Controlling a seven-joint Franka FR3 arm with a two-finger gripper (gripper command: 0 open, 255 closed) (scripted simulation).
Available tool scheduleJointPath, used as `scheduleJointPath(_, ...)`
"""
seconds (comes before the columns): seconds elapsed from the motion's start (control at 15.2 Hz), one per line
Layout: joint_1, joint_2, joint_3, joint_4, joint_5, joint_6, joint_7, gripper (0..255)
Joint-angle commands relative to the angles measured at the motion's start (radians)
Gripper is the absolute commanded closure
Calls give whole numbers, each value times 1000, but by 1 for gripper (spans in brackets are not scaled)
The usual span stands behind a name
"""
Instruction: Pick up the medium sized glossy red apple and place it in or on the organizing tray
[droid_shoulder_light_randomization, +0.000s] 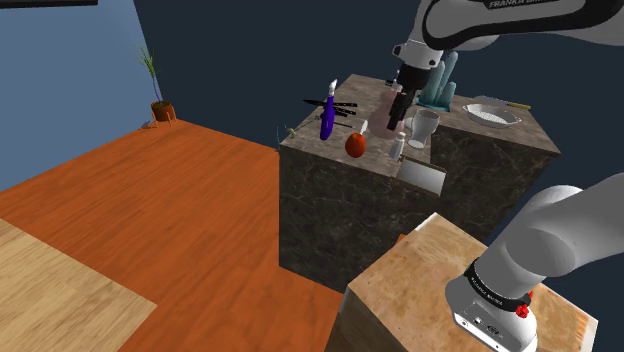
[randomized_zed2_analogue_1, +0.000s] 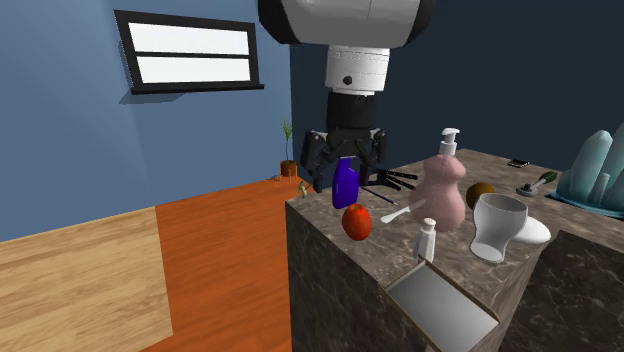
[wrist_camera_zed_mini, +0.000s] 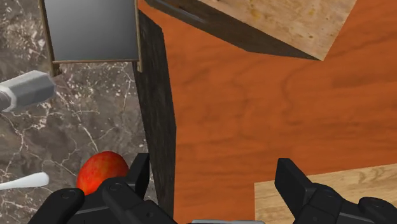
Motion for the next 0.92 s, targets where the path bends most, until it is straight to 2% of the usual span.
scheduleJointPath(0.0,2,68,-19,22,-8,39,-54,0)
scheduleJointPath(0.4,1,294,-73,141,-14,125,-216,0)
scheduleJointPath(0.86,-13,573,-103,345,10,176,-392,0)
